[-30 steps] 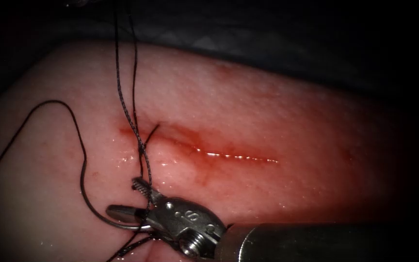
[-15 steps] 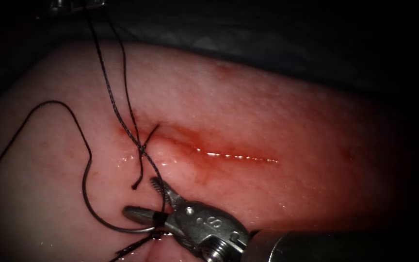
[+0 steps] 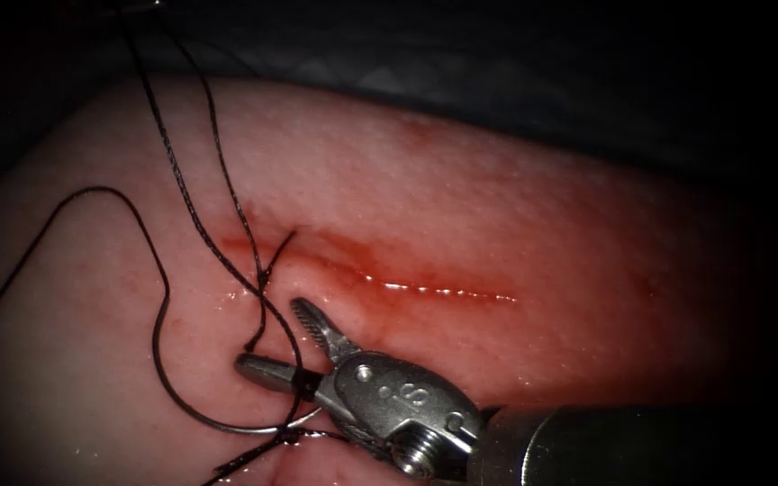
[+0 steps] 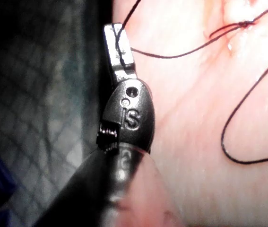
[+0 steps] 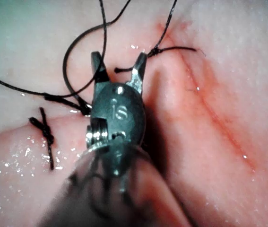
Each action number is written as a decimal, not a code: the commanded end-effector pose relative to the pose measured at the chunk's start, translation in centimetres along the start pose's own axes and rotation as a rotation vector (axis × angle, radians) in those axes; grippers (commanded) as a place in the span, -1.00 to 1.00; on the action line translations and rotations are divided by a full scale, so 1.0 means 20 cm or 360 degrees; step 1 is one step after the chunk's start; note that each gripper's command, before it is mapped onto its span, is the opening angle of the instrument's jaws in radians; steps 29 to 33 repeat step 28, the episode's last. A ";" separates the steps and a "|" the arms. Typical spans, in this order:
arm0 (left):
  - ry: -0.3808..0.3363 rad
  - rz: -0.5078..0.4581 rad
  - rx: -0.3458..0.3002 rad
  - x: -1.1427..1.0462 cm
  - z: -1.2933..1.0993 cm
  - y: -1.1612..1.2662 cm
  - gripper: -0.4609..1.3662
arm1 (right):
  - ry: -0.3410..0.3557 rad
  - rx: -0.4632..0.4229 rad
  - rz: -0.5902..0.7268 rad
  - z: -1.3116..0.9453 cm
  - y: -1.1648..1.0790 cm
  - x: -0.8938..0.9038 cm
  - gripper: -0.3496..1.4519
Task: Wound Closure
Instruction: Use the right hand to cut the suture while tensioning with the left tool
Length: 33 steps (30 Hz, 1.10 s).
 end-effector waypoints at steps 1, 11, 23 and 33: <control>0.0002 -0.0004 -0.0005 0.002 0.000 0.000 -0.88 | -0.0002 -0.0005 -0.0014 0.001 0.001 0.000 0.48; 0.0019 0.0022 0.0001 0.015 0.002 -0.004 -0.88 | 0.0000 0.0013 -0.0046 0.007 0.006 0.002 0.54; 0.0023 0.0023 0.0001 0.017 0.002 -0.005 -0.88 | 0.0000 0.0012 -0.0083 0.007 0.006 0.002 0.55; 0.0023 0.0026 0.0000 0.017 0.002 -0.004 -0.88 | 0.0000 0.0012 -0.0092 0.007 0.006 0.002 0.56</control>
